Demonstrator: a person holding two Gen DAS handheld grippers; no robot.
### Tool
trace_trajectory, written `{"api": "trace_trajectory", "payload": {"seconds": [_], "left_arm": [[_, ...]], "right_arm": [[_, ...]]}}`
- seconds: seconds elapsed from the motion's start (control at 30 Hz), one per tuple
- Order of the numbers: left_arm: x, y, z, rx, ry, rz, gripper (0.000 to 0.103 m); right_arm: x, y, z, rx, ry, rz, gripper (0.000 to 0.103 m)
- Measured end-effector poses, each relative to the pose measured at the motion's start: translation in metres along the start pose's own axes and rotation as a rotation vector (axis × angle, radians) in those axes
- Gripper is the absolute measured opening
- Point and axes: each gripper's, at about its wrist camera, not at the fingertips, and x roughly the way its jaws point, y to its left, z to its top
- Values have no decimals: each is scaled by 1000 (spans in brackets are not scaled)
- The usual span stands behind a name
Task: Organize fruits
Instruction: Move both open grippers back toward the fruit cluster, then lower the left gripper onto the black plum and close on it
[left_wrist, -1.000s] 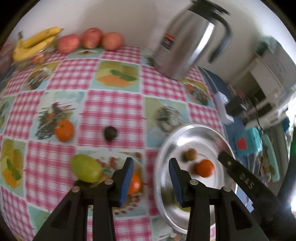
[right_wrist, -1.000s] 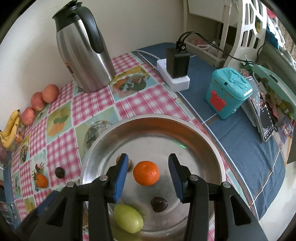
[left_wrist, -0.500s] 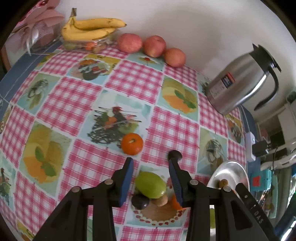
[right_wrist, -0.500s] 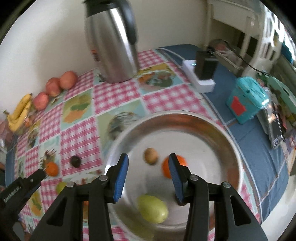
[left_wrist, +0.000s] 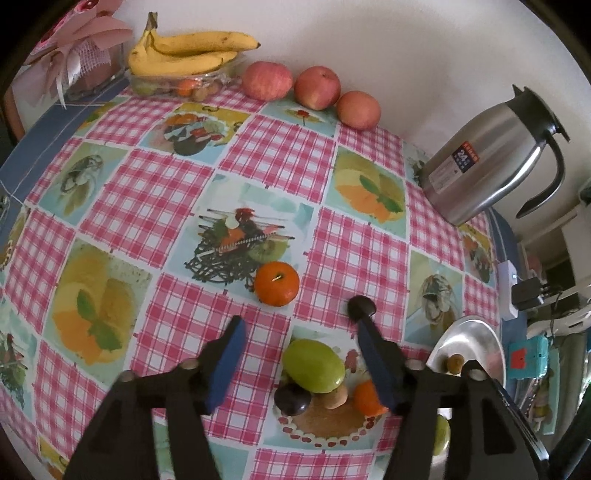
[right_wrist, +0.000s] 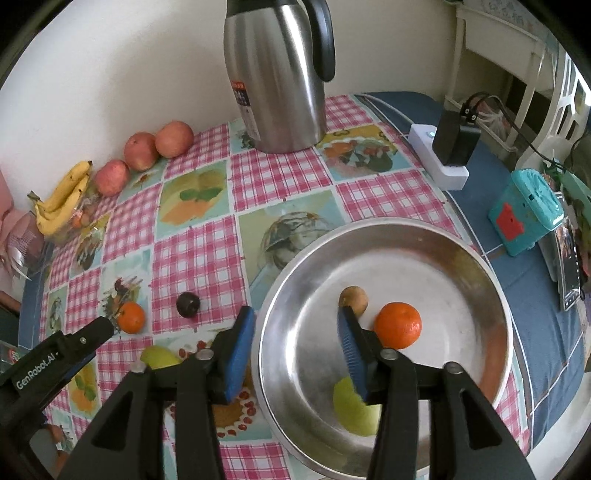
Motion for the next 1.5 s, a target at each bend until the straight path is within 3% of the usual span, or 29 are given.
{"api": "trace_trajectory", "payload": {"seconds": [0.07, 0.4, 0.53, 0.63, 0.93, 1.17, 1.27, 1.5], "left_arm": [[3, 1, -1, 1, 12, 12, 79], [10, 6, -3, -14, 27, 41, 89], [10, 7, -3, -14, 16, 53, 103], [10, 6, -3, -1, 2, 65, 103], [5, 6, -2, 26, -33, 106, 103], [-14, 1, 1, 92, -158, 163, 103], [-18, 0, 2, 116, -176, 191, 103], [-27, 3, -1, 117, -199, 178, 103]], "right_arm": [[2, 1, -1, -12, 2, -12, 78], [9, 4, -3, -35, 25, -23, 78], [9, 5, -3, -42, 23, -25, 79], [8, 7, -4, -63, 9, -44, 102], [5, 15, -4, -112, -26, -49, 103], [-2, 19, -5, -107, -61, -13, 103], [-3, 21, -5, -100, -64, 14, 103], [-3, 35, -13, -126, -47, 40, 103]]}}
